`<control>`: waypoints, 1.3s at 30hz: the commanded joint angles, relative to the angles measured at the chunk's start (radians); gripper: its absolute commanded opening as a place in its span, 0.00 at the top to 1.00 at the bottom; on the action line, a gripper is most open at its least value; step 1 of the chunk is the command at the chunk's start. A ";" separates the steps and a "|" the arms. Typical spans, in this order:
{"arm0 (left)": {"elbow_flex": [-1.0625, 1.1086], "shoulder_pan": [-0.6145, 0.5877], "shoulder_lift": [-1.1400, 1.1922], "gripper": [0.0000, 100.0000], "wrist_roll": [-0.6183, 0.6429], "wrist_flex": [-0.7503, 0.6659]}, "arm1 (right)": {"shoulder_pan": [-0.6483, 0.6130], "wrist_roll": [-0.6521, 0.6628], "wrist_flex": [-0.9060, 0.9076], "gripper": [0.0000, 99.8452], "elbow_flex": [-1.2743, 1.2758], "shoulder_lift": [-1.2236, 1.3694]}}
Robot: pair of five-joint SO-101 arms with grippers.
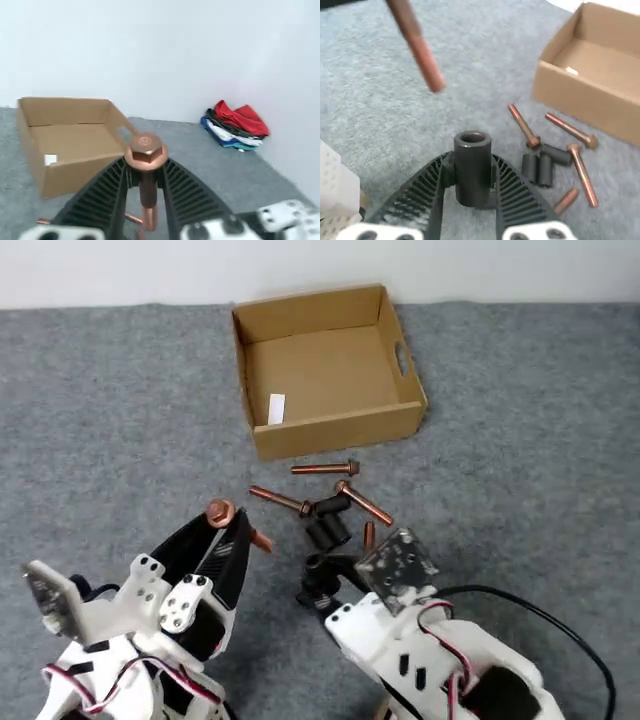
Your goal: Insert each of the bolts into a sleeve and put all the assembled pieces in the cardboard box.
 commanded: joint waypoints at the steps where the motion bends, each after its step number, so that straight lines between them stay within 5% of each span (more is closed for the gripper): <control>1: -0.038 0.020 0.014 1.00 0.018 -0.084 | -0.036 0.044 -0.070 0.99 -0.005 0.030; 22: -0.117 0.064 0.140 1.00 0.054 -0.002 | -0.045 0.166 -0.183 0.99 -0.031 0.082; 39: 0.015 0.161 0.146 1.00 0.051 0.054 | -0.044 0.219 -0.237 0.99 -0.075 0.085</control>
